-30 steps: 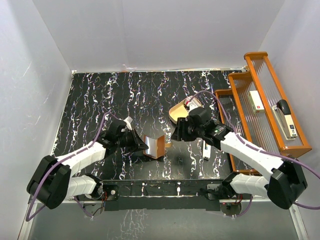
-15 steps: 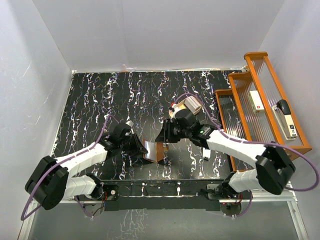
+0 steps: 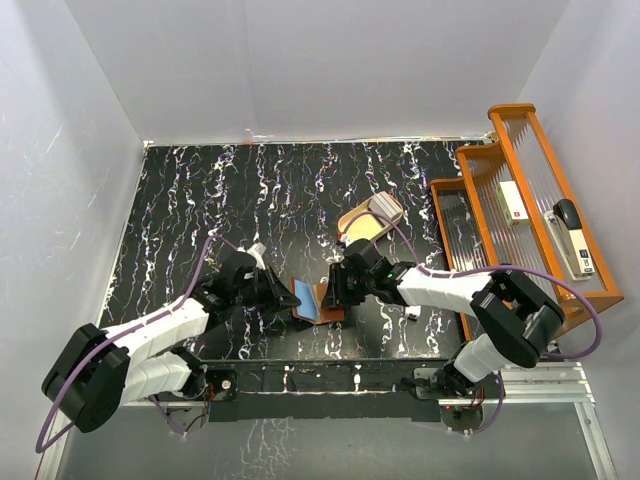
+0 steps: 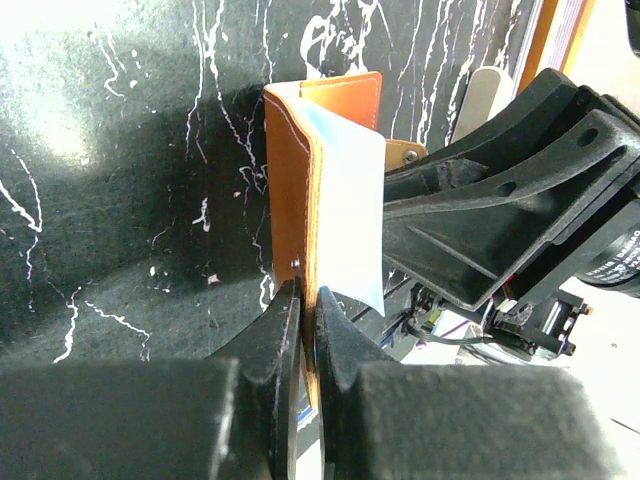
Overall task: Put the credit cards into the card holder
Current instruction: Open the card holder at the center of the board.
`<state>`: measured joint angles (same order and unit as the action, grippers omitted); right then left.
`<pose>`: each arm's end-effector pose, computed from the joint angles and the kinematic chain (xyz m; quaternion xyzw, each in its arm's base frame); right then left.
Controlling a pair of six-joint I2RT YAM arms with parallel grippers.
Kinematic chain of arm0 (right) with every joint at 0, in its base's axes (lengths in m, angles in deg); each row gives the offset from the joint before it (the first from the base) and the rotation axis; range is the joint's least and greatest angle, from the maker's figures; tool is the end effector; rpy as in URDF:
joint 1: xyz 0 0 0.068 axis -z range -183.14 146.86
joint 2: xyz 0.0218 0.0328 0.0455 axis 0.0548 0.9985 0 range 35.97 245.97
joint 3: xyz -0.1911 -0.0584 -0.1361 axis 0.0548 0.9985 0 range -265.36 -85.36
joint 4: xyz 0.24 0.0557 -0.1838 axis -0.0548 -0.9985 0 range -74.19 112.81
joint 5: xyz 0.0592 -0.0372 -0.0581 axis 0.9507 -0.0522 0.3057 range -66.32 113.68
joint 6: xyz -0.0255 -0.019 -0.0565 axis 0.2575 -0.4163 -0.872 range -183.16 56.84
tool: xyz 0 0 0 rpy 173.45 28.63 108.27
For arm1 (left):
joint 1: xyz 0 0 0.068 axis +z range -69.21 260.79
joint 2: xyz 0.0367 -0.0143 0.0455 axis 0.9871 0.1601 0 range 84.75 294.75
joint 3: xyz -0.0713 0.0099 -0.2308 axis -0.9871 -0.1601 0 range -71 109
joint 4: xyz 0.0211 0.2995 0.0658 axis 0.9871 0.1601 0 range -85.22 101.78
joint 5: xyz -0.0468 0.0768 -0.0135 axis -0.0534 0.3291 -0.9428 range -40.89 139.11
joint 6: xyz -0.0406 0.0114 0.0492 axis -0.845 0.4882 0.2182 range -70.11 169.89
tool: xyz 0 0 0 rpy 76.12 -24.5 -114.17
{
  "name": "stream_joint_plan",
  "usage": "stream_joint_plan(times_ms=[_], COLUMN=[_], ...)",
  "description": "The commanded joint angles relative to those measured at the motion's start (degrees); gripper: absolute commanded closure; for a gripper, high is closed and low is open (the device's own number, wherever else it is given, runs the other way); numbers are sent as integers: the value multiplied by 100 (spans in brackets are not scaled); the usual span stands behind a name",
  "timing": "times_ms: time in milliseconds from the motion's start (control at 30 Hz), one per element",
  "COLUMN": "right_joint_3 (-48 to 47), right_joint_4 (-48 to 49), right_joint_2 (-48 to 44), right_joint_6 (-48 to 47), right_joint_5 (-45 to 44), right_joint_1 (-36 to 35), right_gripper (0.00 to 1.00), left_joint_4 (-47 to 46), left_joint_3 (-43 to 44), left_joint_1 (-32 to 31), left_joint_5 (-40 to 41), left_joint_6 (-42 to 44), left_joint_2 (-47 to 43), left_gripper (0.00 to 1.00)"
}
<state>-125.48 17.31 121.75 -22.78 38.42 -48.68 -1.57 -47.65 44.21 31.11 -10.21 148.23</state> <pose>0.2206 0.2432 0.0808 -0.0848 0.9324 0.3133 0.1588 0.2165 -0.1801 0.1097 -0.1054 0.8679 -0.4393 0.2063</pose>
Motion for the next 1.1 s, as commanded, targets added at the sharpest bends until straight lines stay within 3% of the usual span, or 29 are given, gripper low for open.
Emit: stream_joint_plan(times_ms=[0, 100, 200, 300, 600, 700, 767, 1067], right_joint_3=[105, 126, 151, 194, 382, 410, 437, 428], right_joint_4=[692, 704, 708, 740, 892, 903, 953, 987], right_joint_2=[26, 5, -26, -35, -46, -44, -39, -27], right_joint_6=[-98, -118, -127, -127, -74, -82, -73, -53], right_joint_5=[-50, -55, -72, -109, -118, -121, -121, -119], right_joint_1=[-8, -8, -8, -8, -8, -8, -8, -8], right_gripper=[76, 76, 76, 77, 78, 78, 79, 79], left_joint_4=[-581, -665, -640, -862, -1532, -1692, -1785, -2466], left_joint_3=[-134, -138, -145, -253, -435, -501, -567, -835], left_joint_1=[-25, -25, -25, -20, -25, -25, -25, -25], left_joint_5=[-283, -382, -365, -404, -660, -650, -635, -786], left_joint_6=[-103, -31, 10, -33, -135, -151, -166, -253], left_joint_2=[-146, -138, -170, -210, -157, -236, -280, -233], left_gripper=[100, 99, 87, 100, 100, 94, 100, 100])
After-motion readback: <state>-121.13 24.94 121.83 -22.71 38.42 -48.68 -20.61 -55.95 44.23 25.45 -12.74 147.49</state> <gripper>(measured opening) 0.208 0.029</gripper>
